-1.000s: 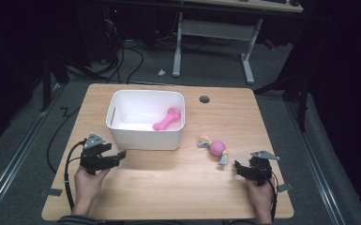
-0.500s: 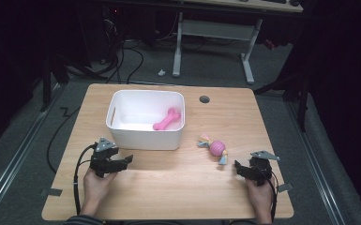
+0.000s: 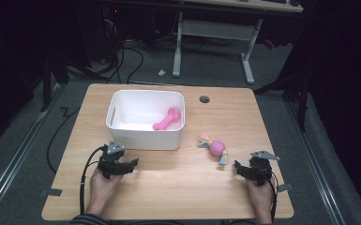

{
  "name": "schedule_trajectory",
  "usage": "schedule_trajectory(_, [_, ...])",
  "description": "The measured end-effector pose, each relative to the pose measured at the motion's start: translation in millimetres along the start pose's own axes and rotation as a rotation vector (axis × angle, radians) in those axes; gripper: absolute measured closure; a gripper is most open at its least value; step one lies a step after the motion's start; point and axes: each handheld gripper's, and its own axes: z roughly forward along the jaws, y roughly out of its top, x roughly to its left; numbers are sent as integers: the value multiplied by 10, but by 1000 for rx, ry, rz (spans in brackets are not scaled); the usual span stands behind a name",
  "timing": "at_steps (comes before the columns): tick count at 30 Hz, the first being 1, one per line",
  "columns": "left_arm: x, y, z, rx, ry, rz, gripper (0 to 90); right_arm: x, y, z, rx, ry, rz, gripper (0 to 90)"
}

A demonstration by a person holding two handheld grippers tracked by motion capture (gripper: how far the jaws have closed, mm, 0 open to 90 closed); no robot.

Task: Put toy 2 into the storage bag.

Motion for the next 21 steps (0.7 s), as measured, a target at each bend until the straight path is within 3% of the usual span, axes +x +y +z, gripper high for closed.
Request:
schedule_trajectory(5, [-3,-23,52,10,9,3,303,0,0,0,0,0,0,229])
schedule_trajectory(13, [-39,-45,155,41,60,53,303,0,0,1,-1,1,0,229])
schedule_trajectory(19, [-28,-51,183,28,65,57,285,1,1,4,-3,4,-2,229])
schedule_trajectory(21, [-18,-89,199,-11,64,53,272,6,2,5,-4,4,-3,231])
